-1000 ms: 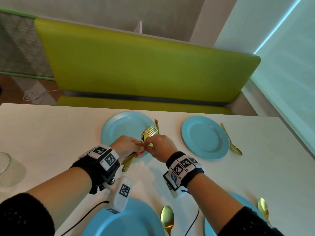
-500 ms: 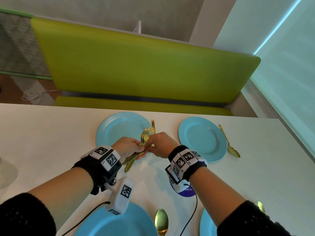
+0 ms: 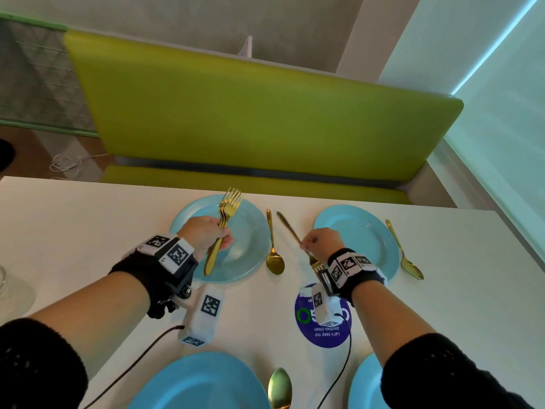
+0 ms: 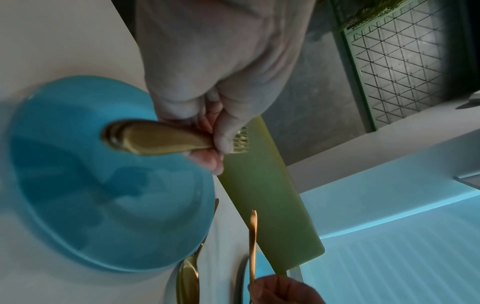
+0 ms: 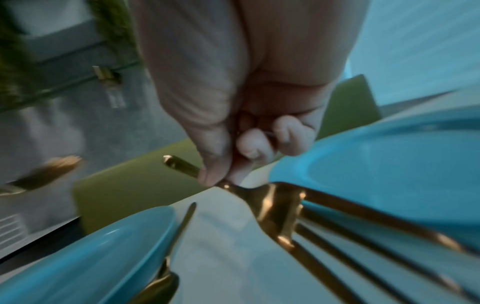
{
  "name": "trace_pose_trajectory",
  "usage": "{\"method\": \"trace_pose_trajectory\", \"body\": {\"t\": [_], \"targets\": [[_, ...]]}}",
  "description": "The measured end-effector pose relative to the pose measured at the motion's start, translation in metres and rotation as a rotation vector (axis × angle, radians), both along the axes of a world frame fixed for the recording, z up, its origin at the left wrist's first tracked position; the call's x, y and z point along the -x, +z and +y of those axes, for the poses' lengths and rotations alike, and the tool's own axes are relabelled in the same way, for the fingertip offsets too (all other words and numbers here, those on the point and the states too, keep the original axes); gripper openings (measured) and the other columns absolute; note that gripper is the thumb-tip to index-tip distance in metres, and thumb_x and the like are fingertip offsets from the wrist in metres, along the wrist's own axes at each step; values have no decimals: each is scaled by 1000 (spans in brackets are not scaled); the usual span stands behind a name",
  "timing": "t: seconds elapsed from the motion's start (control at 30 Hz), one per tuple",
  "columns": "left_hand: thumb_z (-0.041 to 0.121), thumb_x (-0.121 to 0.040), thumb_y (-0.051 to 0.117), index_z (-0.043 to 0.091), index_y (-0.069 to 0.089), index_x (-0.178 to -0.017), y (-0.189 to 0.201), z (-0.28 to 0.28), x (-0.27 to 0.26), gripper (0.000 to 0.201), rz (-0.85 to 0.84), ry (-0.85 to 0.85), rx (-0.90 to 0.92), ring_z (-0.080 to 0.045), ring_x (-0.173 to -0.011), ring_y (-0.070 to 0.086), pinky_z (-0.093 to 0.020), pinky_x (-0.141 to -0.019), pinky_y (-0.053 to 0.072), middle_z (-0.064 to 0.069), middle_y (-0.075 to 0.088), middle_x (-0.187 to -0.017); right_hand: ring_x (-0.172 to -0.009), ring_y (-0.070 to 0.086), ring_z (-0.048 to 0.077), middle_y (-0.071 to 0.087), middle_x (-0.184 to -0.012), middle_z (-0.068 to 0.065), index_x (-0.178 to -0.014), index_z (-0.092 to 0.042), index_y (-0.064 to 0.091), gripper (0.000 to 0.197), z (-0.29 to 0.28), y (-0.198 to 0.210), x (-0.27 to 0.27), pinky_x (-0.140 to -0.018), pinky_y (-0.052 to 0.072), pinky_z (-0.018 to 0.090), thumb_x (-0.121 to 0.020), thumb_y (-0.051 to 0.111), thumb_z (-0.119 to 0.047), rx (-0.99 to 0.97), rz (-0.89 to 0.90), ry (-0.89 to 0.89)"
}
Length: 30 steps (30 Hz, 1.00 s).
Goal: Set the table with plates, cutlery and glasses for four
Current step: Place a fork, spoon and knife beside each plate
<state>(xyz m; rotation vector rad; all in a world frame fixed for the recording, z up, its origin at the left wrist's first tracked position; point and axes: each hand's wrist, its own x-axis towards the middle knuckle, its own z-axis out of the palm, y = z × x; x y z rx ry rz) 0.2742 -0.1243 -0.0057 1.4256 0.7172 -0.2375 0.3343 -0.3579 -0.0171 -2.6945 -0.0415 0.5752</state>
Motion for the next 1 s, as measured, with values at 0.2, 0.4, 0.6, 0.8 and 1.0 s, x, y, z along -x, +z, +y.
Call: {"method": "trace_pose_trajectory", "body": {"t": [0.2,0.4,0.6,0.8,1.0], "targets": [[-6,-92,49,2,50,-79,-4,-2,3,15,11,-15,20,-6,-35,60,-15,-40,50,-15,57,-73,-112,60,24,64,-120,10,-118,-6,64,35,-5,-18,-12,-79,48,25,-92,53,-27,132,119,-179],[-7,-91,49,0,52,-93,-6,-1,3,8,14,11,25,-5,-36,60,-15,-39,50,-15,57,-73,-76,48,15,53,-82,1,-107,-10,64,23,6,-26,-17,-45,28,16,-90,58,-24,86,165,-301],[-6,-91,51,-2,52,-109,-4,3,1,19,14,11,44,-9,-46,63,-15,-42,52,-14,59,-75,-81,53,17,49,-69,1,-71,-3,52,32,14,-31,-18,-52,39,18,-91,57,-26,96,124,-392],[-7,-91,50,-7,50,-118,-3,4,1,27,22,10,73,-18,-66,59,-15,-44,53,-14,59,-78,-86,64,21,55,-69,1,-64,-9,53,31,18,-35,-18,-63,48,21,-92,54,-22,38,50,-425],[-7,-91,51,-8,49,-120,-8,3,1,29,16,37,82,-10,-46,64,-15,-43,52,-13,59,-77,-67,58,25,60,-73,8,-58,-9,48,29,11,-41,-24,-53,43,24,-79,67,-17,-3,11,-503]]}}
